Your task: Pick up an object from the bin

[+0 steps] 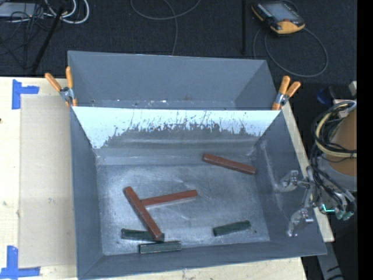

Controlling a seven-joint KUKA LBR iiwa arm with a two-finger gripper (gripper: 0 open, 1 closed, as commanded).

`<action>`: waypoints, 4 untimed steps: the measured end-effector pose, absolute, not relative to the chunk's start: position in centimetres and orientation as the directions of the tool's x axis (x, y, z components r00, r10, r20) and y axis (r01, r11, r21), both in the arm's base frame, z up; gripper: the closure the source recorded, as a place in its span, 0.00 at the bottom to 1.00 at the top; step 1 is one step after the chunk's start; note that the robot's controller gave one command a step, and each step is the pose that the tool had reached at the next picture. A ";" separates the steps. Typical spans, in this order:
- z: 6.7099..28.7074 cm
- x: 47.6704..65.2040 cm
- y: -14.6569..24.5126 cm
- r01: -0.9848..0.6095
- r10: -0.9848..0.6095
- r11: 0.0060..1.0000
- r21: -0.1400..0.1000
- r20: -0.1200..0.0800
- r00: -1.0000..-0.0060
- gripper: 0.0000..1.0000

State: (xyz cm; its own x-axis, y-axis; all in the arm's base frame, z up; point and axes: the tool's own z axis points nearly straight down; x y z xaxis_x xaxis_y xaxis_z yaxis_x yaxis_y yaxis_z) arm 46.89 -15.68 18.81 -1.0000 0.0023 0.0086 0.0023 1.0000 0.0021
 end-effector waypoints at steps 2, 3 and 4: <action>14.4 48.2 -12.4 -0.090 -0.090 0.996 -0.001 -0.003 -0.996 0.00; 7.3 48.5 -15.0 -0.115 -0.115 0.993 -0.003 -0.009 -0.993 1.00; 7.2 48.5 -14.9 -0.117 -0.117 0.993 -0.003 -0.009 -0.993 0.00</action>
Offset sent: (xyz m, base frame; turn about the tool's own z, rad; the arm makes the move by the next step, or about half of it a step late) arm 0.0199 0.0585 -0.0805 -0.1598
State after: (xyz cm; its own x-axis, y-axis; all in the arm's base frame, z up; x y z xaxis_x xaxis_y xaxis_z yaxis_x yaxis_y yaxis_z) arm 48.48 -14.88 7.22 -0.9931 -0.1173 -0.0089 -0.1172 0.9931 -0.0025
